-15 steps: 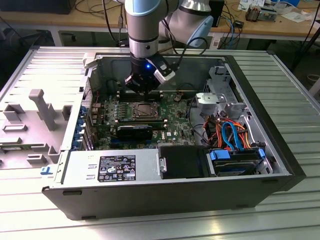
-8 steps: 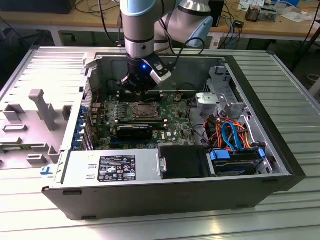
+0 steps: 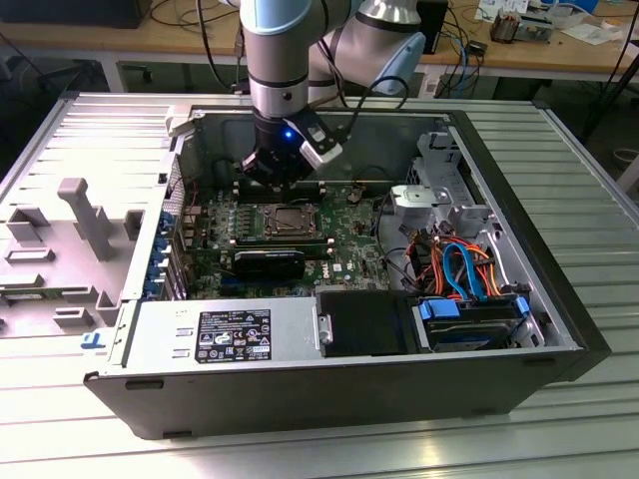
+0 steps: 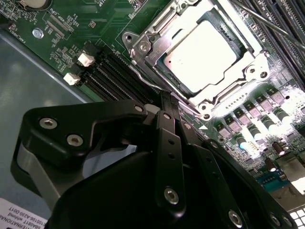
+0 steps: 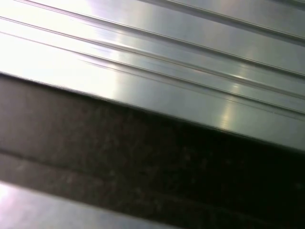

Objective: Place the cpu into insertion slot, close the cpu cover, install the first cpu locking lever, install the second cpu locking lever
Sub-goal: 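Install the first cpu locking lever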

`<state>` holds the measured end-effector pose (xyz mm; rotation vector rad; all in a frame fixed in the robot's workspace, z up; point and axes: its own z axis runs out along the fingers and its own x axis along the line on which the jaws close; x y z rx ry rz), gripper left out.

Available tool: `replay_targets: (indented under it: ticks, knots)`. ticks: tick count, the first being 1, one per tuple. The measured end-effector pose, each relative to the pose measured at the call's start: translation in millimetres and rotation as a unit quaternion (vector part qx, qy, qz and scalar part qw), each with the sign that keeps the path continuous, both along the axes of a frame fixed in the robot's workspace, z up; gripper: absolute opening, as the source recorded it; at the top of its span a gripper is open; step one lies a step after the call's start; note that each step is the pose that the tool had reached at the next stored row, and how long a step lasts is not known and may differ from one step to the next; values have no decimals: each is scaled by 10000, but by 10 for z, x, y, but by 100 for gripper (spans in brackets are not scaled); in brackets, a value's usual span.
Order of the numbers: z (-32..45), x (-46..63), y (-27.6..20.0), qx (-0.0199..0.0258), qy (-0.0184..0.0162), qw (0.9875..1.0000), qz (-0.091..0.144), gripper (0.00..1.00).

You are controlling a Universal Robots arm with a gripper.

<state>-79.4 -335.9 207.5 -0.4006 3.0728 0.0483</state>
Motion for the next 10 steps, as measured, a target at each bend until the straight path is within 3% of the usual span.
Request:
replay_targets:
  ticks: [10]
  knots:
    - [-29, 36, -8, 0, -1, 10000, 23, 11]
